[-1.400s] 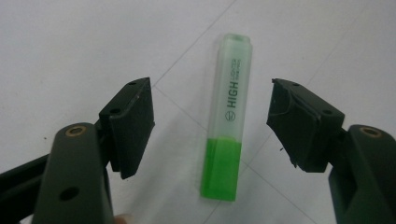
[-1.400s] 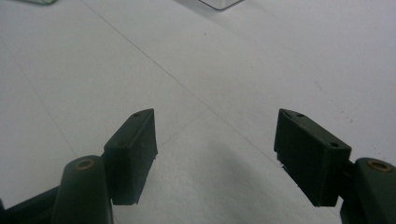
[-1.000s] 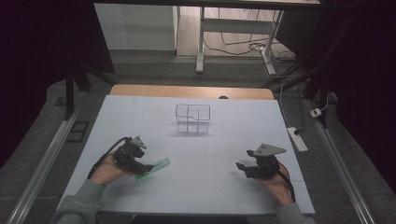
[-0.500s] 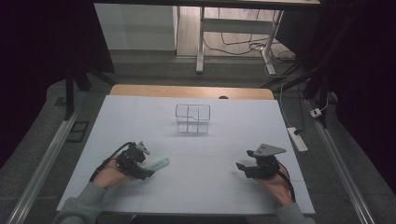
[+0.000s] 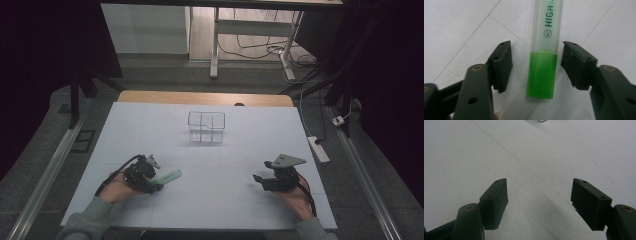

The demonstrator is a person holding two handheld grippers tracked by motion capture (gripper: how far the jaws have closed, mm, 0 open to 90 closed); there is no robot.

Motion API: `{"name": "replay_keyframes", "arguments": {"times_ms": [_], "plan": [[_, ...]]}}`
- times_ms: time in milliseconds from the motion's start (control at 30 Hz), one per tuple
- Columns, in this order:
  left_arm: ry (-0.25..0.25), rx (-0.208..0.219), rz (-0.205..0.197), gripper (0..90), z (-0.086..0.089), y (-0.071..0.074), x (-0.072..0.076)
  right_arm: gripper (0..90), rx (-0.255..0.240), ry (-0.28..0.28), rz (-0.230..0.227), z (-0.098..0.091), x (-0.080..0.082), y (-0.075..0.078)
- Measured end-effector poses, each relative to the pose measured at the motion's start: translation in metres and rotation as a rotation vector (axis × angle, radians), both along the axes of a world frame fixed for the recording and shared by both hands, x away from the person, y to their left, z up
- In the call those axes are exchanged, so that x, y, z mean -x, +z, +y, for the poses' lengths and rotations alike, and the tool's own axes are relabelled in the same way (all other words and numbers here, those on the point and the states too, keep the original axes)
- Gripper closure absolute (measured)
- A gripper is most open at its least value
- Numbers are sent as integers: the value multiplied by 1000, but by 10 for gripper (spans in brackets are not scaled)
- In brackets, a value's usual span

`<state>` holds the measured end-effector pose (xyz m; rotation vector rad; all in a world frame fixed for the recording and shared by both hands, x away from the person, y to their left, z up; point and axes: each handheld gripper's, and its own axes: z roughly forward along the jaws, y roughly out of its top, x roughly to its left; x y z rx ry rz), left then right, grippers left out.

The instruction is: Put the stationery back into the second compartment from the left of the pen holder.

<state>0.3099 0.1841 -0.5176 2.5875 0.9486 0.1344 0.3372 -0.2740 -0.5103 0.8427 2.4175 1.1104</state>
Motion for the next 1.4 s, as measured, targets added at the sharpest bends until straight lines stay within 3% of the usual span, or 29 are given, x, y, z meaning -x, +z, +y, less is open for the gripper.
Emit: {"name": "replay_keyframes", "arguments": {"times_ms": [400, 967, 1400], "plan": [[-10, -7, -4, 660, -3, 1, 3, 293, -3, -1, -2, 1, 0, 0], [-34, 18, -20, 666, -2, 3, 3, 294, -2, -4, -6, 0, 0, 1], [-29, 104, -130, 666, 4, 22, 8, 294, -14, -1, -14, 0, 1, 3]]}}
